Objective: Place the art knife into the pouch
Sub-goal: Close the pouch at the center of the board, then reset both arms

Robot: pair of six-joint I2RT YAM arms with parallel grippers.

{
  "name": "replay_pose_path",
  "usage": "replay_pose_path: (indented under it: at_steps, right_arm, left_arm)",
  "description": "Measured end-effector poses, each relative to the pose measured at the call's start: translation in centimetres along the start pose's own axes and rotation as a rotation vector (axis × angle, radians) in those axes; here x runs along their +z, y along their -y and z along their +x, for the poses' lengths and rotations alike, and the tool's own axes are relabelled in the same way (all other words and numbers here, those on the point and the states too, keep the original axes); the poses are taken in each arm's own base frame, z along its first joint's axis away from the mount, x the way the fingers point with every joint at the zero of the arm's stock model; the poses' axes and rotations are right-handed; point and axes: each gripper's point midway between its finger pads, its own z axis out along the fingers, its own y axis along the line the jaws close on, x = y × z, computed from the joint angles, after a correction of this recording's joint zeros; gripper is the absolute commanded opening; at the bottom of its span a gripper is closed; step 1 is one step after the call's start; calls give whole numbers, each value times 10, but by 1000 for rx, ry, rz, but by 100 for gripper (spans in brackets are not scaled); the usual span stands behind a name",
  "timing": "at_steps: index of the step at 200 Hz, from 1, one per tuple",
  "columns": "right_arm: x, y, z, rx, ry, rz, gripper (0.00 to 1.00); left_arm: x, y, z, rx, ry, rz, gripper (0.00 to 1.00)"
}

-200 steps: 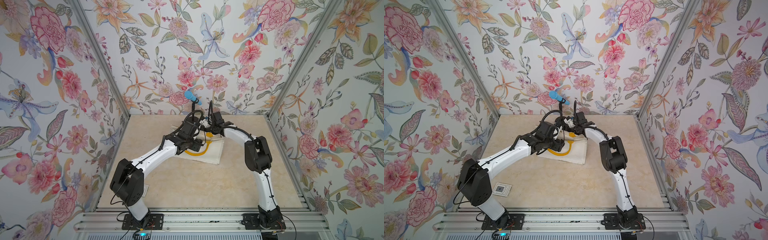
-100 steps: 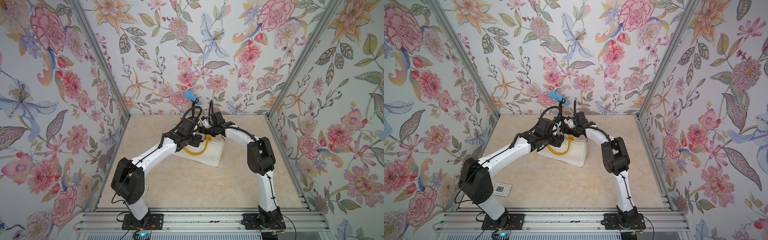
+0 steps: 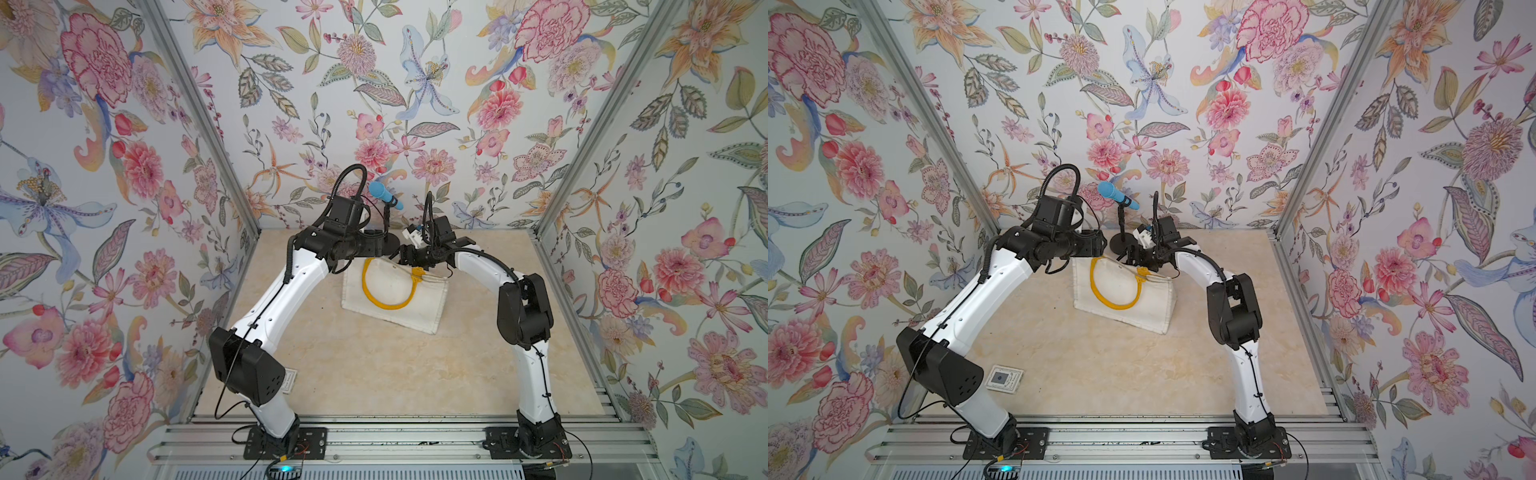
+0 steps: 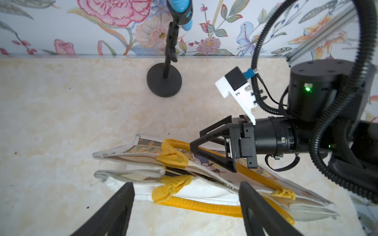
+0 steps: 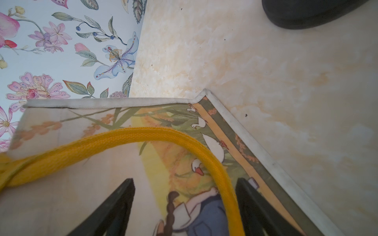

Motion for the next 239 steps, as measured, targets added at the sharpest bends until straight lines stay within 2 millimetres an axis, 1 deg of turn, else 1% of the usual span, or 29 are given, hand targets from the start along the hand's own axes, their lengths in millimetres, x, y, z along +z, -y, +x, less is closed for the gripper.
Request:
replay_pose_path:
  at_steps: [2, 6, 11, 15, 34, 43, 56, 80, 90, 94, 99, 112, 126, 147, 158, 172, 195, 206, 224, 239]
  right_arm:
    - [0, 0, 0, -1, 1, 0, 81]
    - [0, -1, -1, -2, 1, -1, 81]
    - [0, -2, -1, -5, 2, -3, 81]
    - [0, -3, -1, -9, 2, -4, 81]
    - [1, -4, 0, -23, -1, -3, 81]
    - [2, -3, 2, -28, -6, 2, 81]
    - [2, -1, 3, -39, -7, 19, 82]
    - [3, 8, 3, -72, 11, 94, 93]
    - [-3, 16, 1, -87, 36, 167, 96]
    - [-5, 18, 1, -95, 45, 196, 99]
    - [-9, 20, -1, -110, 58, 229, 100]
    - [-24, 20, -12, -148, 113, 315, 100]
    - [-47, 16, -29, -188, 190, 391, 100]
    - [-86, 13, -63, -213, 325, 500, 100]
    - [-110, 16, -81, -211, 401, 564, 100]
    - [-137, 25, -94, -198, 474, 647, 100]
    - [-179, 40, -107, -171, 563, 780, 100]
    - [-196, 45, -109, -162, 598, 838, 100]
    - [-225, 49, -105, -144, 645, 930, 100]
    - [-248, 53, -97, -125, 677, 995, 100]
  left_arm:
    - [1, -2, 1, -23, -5, 5, 85]
    - [4, -6, 4, -60, -15, 12, 86]
    - [8, -9, 8, -111, -27, 24, 93]
    - [11, -12, 13, -145, -46, 34, 95]
    - [25, -16, 36, -293, -131, 67, 97]
    - [28, -13, 40, -333, -156, 82, 97]
    - [27, -9, 40, -372, -167, 99, 97]
    - [22, -4, 30, -393, -141, 119, 97]
    - [19, -2, 25, -386, -117, 127, 100]
    - [17, -2, 23, -382, -108, 129, 100]
    - [14, -2, 20, -374, -91, 130, 100]
    - [1, -3, 13, -351, -41, 133, 100]
    - [-18, -4, 8, -325, 12, 131, 100]
    - [-47, -4, -5, -274, 100, 128, 100]
    - [-58, -6, -11, -241, 143, 117, 100]
    - [-68, -13, -16, -201, 188, 80, 100]
    - [-80, -34, -17, -122, 255, -38, 100]
    - [-87, -47, -18, -81, 289, -109, 100]
    - [-99, -68, -21, -5, 370, -224, 100]
    - [-108, -88, -17, 49, 430, -323, 100]
